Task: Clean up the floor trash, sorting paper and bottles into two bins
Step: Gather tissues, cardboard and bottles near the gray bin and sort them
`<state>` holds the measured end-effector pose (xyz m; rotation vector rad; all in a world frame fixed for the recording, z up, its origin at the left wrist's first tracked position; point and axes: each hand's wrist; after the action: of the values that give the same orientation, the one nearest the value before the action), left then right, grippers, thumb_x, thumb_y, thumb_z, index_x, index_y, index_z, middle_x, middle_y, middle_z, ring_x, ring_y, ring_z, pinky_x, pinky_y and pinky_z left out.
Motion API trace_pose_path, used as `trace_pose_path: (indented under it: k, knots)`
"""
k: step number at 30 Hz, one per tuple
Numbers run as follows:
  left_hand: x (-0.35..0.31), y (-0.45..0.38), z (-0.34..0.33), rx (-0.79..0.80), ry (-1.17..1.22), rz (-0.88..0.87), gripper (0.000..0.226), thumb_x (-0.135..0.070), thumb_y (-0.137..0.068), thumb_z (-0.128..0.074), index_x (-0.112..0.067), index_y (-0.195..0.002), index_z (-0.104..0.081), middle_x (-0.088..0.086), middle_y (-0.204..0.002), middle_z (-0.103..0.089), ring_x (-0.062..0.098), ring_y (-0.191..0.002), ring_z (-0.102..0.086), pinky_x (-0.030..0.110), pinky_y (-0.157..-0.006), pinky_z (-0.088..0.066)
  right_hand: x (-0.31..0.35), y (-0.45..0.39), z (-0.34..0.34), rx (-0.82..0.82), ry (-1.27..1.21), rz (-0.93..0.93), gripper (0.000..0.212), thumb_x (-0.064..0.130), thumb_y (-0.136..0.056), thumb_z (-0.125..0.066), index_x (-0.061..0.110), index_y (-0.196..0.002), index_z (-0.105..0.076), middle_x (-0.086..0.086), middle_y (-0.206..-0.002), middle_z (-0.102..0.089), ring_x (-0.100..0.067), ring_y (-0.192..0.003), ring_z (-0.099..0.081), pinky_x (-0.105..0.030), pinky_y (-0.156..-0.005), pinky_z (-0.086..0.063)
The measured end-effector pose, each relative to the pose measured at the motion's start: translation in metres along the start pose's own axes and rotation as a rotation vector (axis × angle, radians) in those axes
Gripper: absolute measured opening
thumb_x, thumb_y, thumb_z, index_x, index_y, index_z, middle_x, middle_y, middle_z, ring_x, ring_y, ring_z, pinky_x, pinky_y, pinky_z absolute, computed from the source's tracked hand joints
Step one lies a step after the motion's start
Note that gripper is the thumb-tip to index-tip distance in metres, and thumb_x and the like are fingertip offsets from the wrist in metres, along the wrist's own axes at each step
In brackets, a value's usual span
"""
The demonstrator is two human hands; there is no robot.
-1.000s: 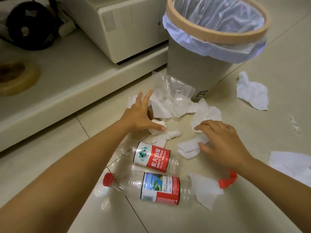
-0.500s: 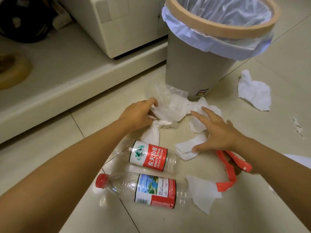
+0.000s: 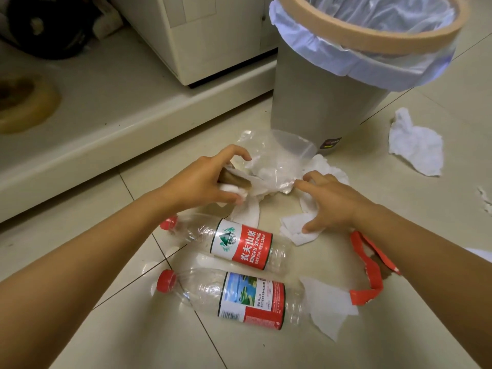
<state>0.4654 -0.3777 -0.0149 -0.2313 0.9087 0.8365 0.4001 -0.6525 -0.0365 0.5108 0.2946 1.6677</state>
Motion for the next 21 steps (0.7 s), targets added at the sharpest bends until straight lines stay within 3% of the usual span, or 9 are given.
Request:
trace_pose_path:
  k: [4,7,9,14,21]
  knots:
    - [-0.003,0.008,0.006,-0.068,0.063,-0.013,0.055,-0.029,-0.067,-0.084,-0.031,-0.115,-0.055,-0.018,-0.091,-0.071,-0.003,-0.085,-0.065,0.012,-0.075,-0.049,0.004,0.000,-0.004,-0.049,-0.094,0.010,0.055,0.036,-0.069,-0.074,0.038,-0.121,-0.055,0.006,-0.114,-0.042,-0.015,-0.101,-0.044,-0.029,-0.079,-0.041]
    - [0.003,0.014,0.006,-0.137,0.097,0.006,0.044,-0.023,-0.069,-0.083,-0.027,-0.106,-0.061,-0.010,-0.099,-0.071,0.005,-0.086,-0.068,0.026,-0.077,-0.055,0.008,0.004,-0.010,-0.072,-0.102,0.019,0.024,0.022,-0.080,-0.064,0.027,-0.103,-0.067,0.006,-0.097,-0.048,-0.018,-0.090,-0.054,-0.028,-0.067,-0.038]
    - [0.006,0.018,0.006,-0.188,0.104,0.026,0.038,-0.020,-0.070,-0.082,-0.026,-0.102,-0.064,-0.008,-0.101,-0.070,0.009,-0.089,-0.068,0.034,-0.080,-0.057,0.012,0.009,-0.013,-0.089,-0.120,0.041,0.019,0.015,-0.080,-0.060,0.023,-0.094,-0.071,0.007,-0.088,-0.048,-0.016,-0.082,-0.052,-0.027,-0.063,-0.035]
    - [0.002,0.029,0.008,-0.297,0.121,0.043,0.029,-0.014,-0.073,-0.079,-0.022,-0.098,-0.067,-0.006,-0.100,-0.070,0.006,-0.082,-0.067,0.021,-0.075,-0.053,0.028,0.032,-0.007,-0.225,-0.282,0.056,0.020,0.008,-0.075,-0.064,0.021,-0.087,-0.075,0.001,-0.083,-0.057,-0.016,-0.072,-0.052,-0.028,-0.061,-0.039]
    - [-0.021,0.054,0.031,-0.393,0.052,0.050,0.021,-0.019,-0.077,-0.076,-0.024,-0.096,-0.068,-0.010,-0.096,-0.067,0.001,-0.081,-0.060,0.023,-0.072,-0.050,0.070,0.048,0.034,-0.407,-0.385,0.153,0.015,0.012,-0.076,-0.071,0.021,-0.086,-0.076,0.007,-0.079,-0.055,-0.009,-0.070,-0.052,-0.024,-0.060,-0.042]
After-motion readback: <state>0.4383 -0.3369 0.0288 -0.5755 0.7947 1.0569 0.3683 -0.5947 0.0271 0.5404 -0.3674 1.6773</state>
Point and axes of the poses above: each hand's wrist, its own y-axis away from the middle knuckle, its own z-axis out of the back of the hand, x = y × z
